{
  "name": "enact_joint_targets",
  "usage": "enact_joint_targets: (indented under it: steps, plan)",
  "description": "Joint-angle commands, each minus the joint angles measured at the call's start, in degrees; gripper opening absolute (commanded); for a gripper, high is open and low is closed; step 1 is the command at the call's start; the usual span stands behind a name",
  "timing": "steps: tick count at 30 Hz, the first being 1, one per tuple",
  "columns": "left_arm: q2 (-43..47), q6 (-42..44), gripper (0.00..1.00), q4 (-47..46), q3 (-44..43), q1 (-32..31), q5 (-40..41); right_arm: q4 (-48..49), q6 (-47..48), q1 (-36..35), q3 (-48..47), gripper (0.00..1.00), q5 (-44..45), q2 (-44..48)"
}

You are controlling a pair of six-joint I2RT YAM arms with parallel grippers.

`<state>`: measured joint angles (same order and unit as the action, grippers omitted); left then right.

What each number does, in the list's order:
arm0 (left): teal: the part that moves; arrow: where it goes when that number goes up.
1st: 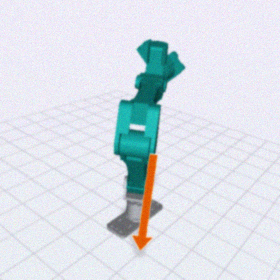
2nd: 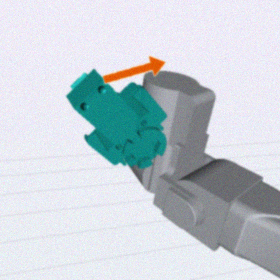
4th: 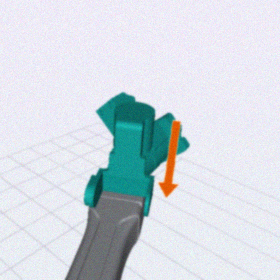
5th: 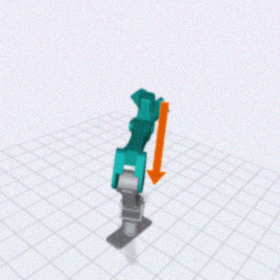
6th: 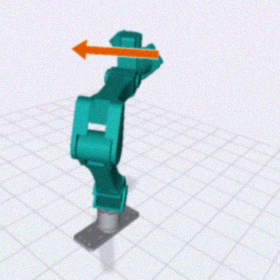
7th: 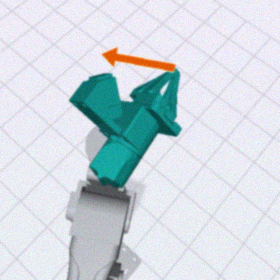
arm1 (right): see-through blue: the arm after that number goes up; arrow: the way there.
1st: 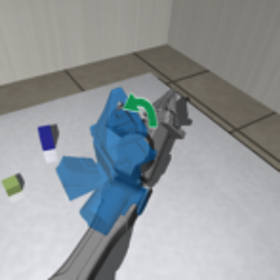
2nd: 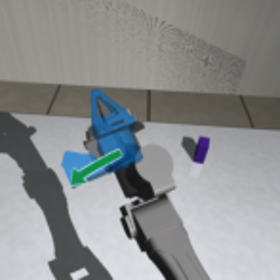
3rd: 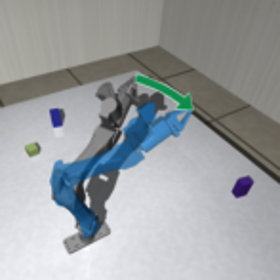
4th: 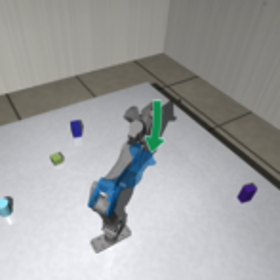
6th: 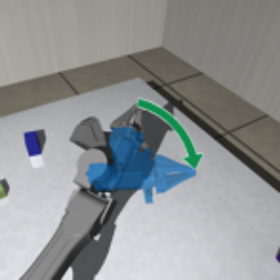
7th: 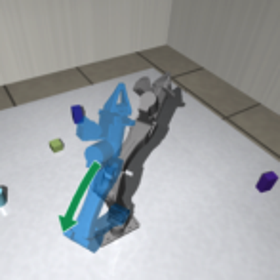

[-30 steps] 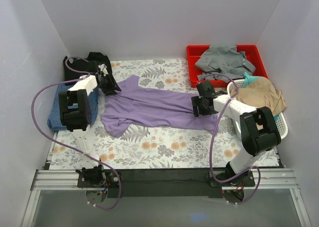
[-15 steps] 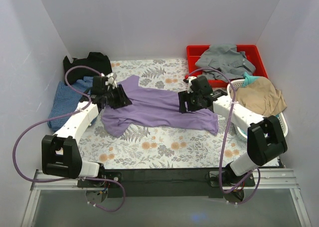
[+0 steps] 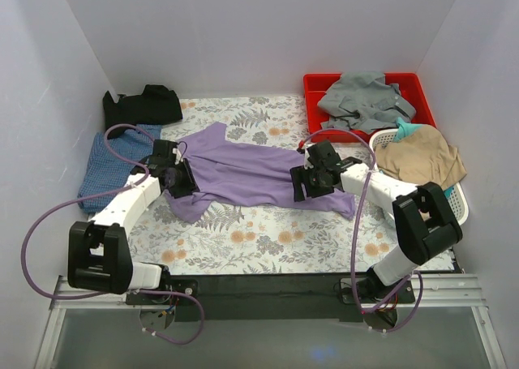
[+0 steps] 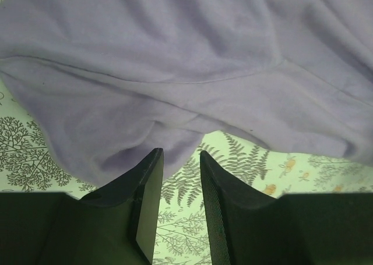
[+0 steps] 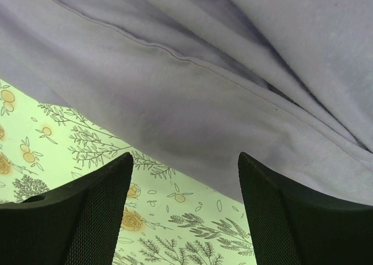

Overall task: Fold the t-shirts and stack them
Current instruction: Flatten the tshirt out

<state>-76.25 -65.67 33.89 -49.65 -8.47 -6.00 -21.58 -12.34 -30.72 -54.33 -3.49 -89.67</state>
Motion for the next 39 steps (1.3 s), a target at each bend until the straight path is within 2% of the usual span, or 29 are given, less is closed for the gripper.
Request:
enact_joint_targets:
  steps: [1, 8, 14, 18, 21, 26, 30, 35, 38, 39]
  plan:
    - [-2.4, -0.1, 0.3, -0.2, 1.9, 0.1, 2.7, 2.3, -0.2, 0.1, -0.2, 0.78, 0.9, -1.6]
    - [-9.2, 2.3, 0.28, 1.8, 0.5, -0.7, -2.0, 0.9, -0.5, 0.1, -0.7, 0.78, 1.2, -4.9]
    - [-17.4, 5.1, 0.21, 11.8, -5.3, -1.5, -3.1, -2.8, -0.9, 0.1, 1.2, 0.78, -0.5, -4.2]
    - [-15.2, 3.7, 0.2, 16.7, -7.7, -1.7, -0.4, -5.1, -1.9, 0.1, 3.5, 0.78, -3.8, -2.4]
    - [-14.9, 2.3, 0.2, 25.1, -10.1, -1.7, 4.1, -7.0, -3.0, 0.1, 5.8, 0.78, -4.8, -1.0]
    - [-15.9, 2.4, 0.18, 33.2, -15.8, -1.8, 4.9, -9.4, -5.1, 0.0, 9.1, 0.77, -4.6, 1.0]
    - [-15.3, 1.8, 0.17, 38.1, -18.2, -1.8, -0.1, -12.0, -7.5, 0.0, 11.6, 0.78, -2.4, 4.3]
    - [-15.1, 1.0, 0.15, 33.8, -18.7, -1.8, -0.6, -11.9, -6.4, 0.0, 7.2, 0.79, 1.9, 10.0]
    - [-11.9, -0.2, 0.13, 24.4, -17.2, -1.9, -5.9, -6.7, -3.9, -0.2, 2.7, 0.82, -2.1, 13.3]
    - [-10.8, -0.8, 0.13, 22.2, -17.0, -1.9, -6.0, -0.9, -2.4, -0.2, 2.2, 0.82, -5.2, 14.2]
